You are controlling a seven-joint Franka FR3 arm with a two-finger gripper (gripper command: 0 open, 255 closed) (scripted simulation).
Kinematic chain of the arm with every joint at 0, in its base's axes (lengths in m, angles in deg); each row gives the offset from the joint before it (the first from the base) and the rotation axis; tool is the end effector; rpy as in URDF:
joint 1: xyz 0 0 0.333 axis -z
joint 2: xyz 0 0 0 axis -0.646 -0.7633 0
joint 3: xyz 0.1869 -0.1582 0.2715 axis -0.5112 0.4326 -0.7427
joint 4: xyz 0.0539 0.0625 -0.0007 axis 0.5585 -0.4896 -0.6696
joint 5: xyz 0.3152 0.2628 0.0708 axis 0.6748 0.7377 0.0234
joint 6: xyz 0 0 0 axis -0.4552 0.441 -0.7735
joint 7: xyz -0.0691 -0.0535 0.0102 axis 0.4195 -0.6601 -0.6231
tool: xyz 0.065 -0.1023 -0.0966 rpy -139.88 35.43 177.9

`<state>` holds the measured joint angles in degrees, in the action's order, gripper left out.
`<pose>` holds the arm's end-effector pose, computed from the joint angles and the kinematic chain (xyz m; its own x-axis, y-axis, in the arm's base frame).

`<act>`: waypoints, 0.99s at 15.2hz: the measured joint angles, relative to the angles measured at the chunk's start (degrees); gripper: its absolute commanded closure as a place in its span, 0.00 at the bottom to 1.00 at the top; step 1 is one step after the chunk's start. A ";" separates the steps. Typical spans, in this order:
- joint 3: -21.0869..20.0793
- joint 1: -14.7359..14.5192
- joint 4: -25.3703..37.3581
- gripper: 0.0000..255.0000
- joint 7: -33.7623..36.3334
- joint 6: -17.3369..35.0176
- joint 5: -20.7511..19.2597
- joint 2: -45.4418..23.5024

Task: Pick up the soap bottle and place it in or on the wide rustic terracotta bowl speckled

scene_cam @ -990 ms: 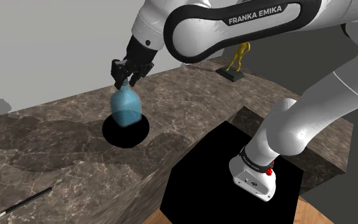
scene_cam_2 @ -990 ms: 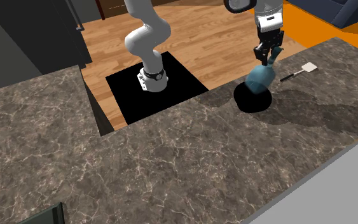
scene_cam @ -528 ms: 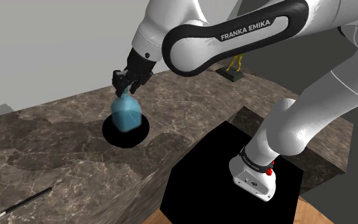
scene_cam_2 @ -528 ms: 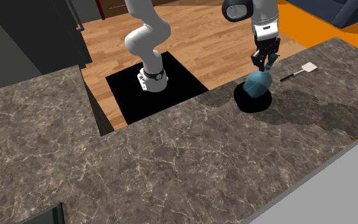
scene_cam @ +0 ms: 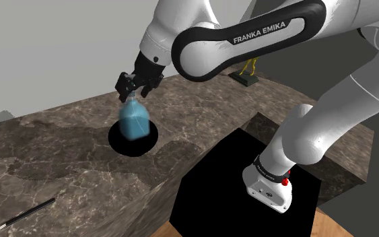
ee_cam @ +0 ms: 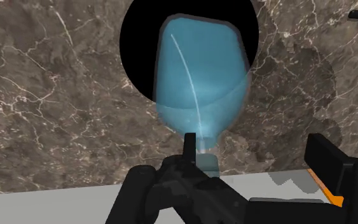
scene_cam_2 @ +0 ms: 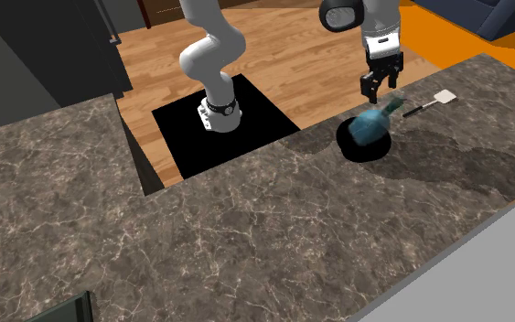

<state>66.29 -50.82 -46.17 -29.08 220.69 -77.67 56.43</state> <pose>0.4375 0.3025 0.4631 0.9449 -0.0333 0.3257 0.0419 -0.9743 -0.2212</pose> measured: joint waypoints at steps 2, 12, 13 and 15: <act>0.00 0.00 0.00 0.00 0.00 0.00 0.00 0.00; 1.77 -0.71 1.44 0.00 -1.35 -7.24 1.76 5.90; 1.77 -0.71 1.47 0.00 -1.34 -7.28 1.77 5.92; 1.77 -0.71 1.48 0.00 -1.34 -7.32 1.77 5.93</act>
